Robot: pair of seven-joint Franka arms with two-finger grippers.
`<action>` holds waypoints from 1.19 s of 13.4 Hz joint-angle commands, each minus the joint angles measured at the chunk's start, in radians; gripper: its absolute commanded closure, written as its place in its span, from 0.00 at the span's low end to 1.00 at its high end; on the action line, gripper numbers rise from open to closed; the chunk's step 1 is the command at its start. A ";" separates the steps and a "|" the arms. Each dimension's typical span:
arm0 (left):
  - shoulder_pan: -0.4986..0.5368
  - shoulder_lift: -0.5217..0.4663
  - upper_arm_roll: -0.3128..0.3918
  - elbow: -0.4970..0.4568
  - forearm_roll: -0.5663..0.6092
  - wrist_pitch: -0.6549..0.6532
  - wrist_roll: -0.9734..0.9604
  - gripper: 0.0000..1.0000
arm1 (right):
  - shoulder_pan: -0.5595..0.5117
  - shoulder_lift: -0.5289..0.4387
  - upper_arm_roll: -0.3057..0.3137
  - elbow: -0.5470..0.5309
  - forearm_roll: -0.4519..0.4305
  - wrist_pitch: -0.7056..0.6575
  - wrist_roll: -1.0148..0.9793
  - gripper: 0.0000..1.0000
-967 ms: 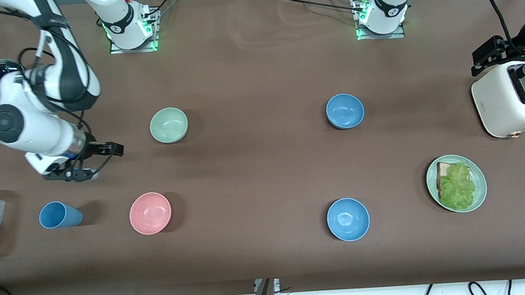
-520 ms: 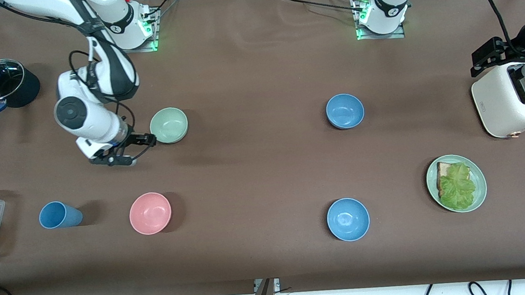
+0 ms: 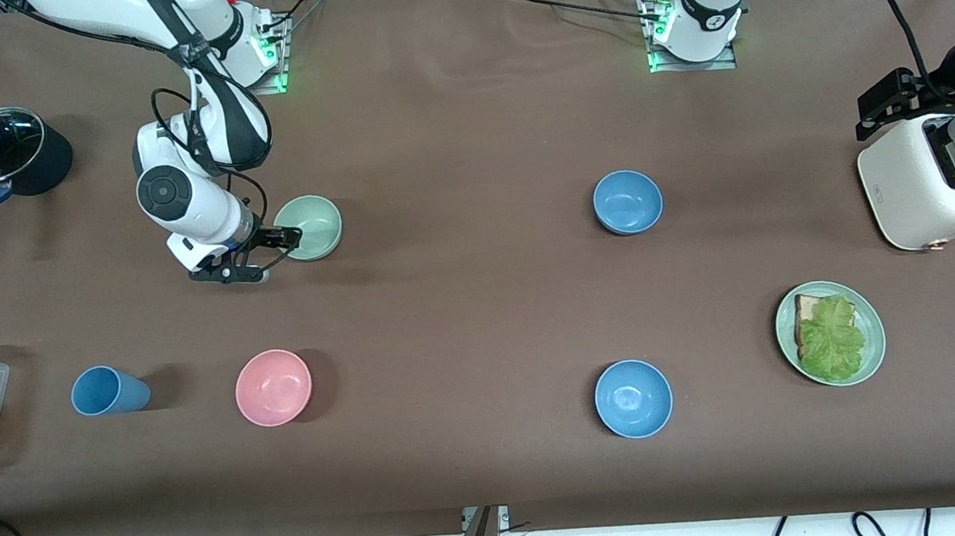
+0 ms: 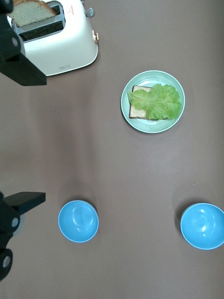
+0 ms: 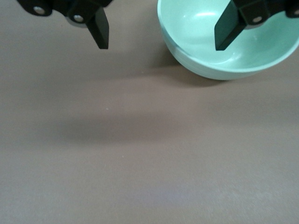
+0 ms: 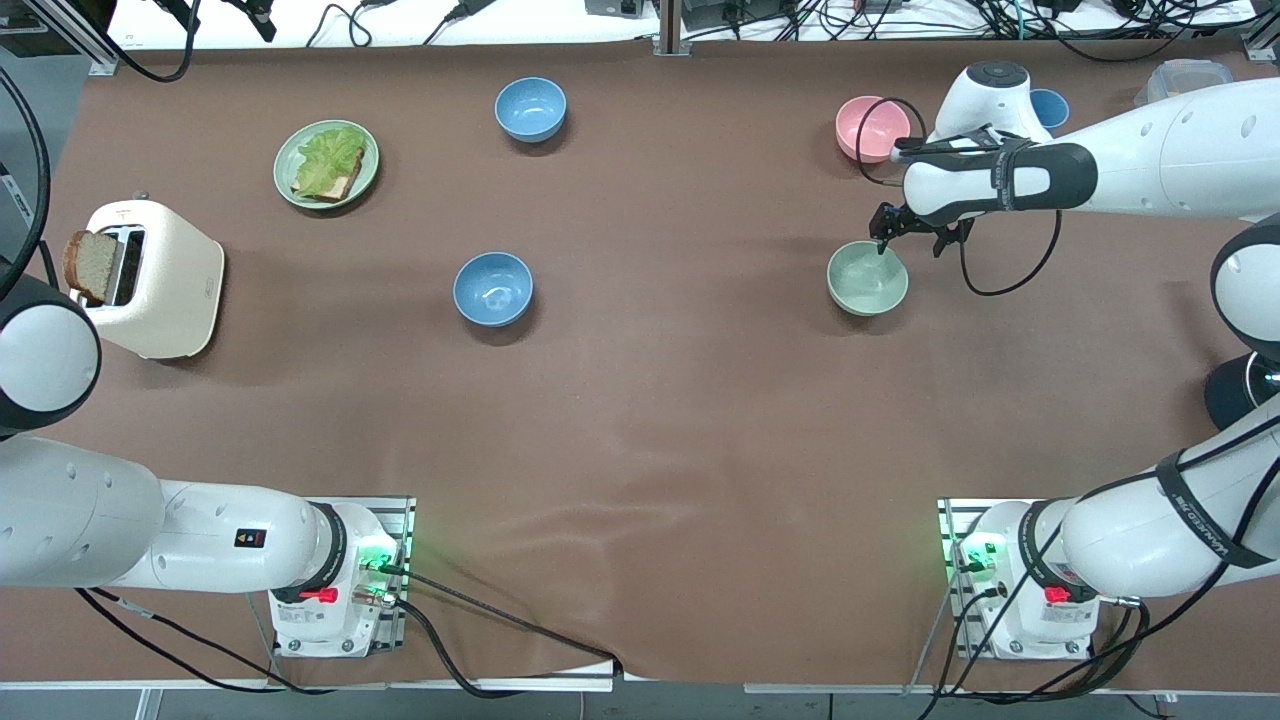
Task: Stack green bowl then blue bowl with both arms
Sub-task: 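Lower the right gripper and close it on the green bowl rim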
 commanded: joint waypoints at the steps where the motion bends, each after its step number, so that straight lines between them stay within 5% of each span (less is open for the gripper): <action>1: 0.009 0.010 -0.001 0.020 -0.031 -0.005 0.019 0.00 | 0.004 -0.042 0.001 -0.057 -0.005 0.012 0.068 0.00; 5: 0.010 0.008 -0.001 0.020 -0.032 -0.005 0.019 0.00 | 0.007 -0.076 0.001 -0.111 -0.005 0.012 0.068 0.01; 9: 0.010 0.008 -0.001 0.018 -0.031 -0.005 0.019 0.00 | 0.007 -0.079 0.017 -0.123 -0.005 0.012 0.068 0.36; 16: 0.010 0.008 -0.001 0.018 -0.031 -0.005 0.019 0.00 | 0.007 -0.070 0.017 -0.122 -0.005 0.019 0.068 0.44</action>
